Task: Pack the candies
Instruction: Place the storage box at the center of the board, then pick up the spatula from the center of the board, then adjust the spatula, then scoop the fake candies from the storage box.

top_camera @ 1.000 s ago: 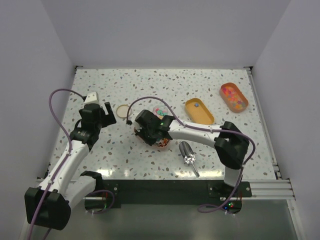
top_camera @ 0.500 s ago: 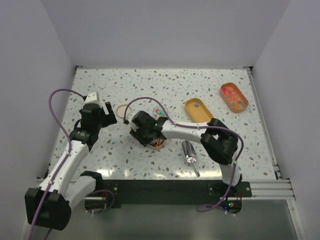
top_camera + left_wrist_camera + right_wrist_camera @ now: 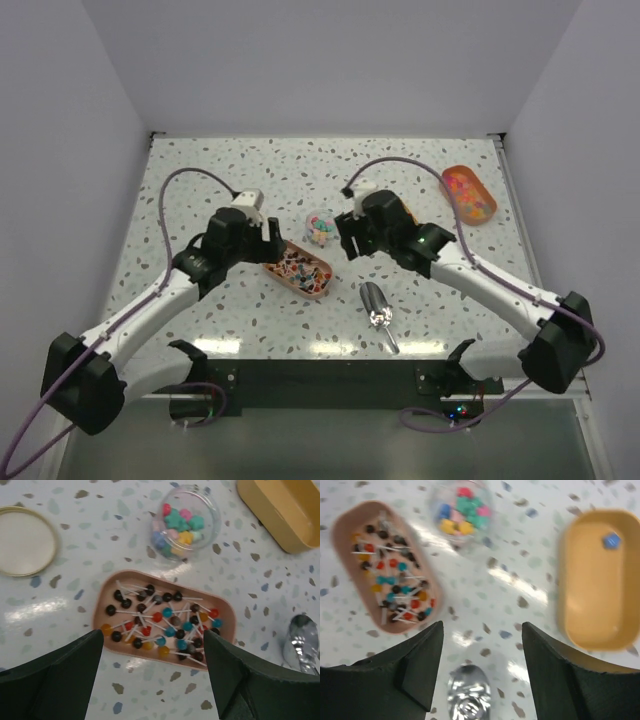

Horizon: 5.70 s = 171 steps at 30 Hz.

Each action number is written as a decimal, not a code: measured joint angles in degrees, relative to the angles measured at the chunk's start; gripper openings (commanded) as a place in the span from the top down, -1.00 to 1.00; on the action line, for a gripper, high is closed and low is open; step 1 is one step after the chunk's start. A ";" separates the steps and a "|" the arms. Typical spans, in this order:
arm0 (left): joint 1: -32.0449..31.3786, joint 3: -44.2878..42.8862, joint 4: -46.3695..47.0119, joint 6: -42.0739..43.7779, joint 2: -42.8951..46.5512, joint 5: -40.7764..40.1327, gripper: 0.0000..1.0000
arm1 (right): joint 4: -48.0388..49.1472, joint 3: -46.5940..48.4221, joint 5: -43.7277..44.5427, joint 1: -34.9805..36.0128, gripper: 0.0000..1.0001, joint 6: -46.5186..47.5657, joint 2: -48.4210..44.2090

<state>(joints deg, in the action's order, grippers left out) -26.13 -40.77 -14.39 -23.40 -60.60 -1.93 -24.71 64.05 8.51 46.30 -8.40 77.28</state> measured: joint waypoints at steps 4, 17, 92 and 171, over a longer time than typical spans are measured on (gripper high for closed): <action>-11.58 -5.20 0.17 -0.50 -7.19 0.11 -0.68 | -1.09 -9.94 1.07 -12.44 -0.38 -4.11 -9.11; -21.73 -22.34 0.17 2.01 -33.18 14.97 -0.42 | -3.04 -22.82 -2.16 -20.68 -0.50 -9.05 -23.08; 5.18 -4.31 10.91 -29.59 -9.77 33.38 1.00 | 13.25 -21.09 -39.01 -16.76 -0.47 3.61 -17.46; 6.10 -12.55 -9.20 3.06 -28.70 4.72 0.37 | -34.01 23.91 -10.14 4.11 1.00 18.60 19.10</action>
<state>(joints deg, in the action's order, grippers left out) -20.03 -53.32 -23.59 -20.34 -89.30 2.79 -58.72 87.96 -1.63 50.41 10.20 96.38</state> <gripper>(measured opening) 0.332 0.163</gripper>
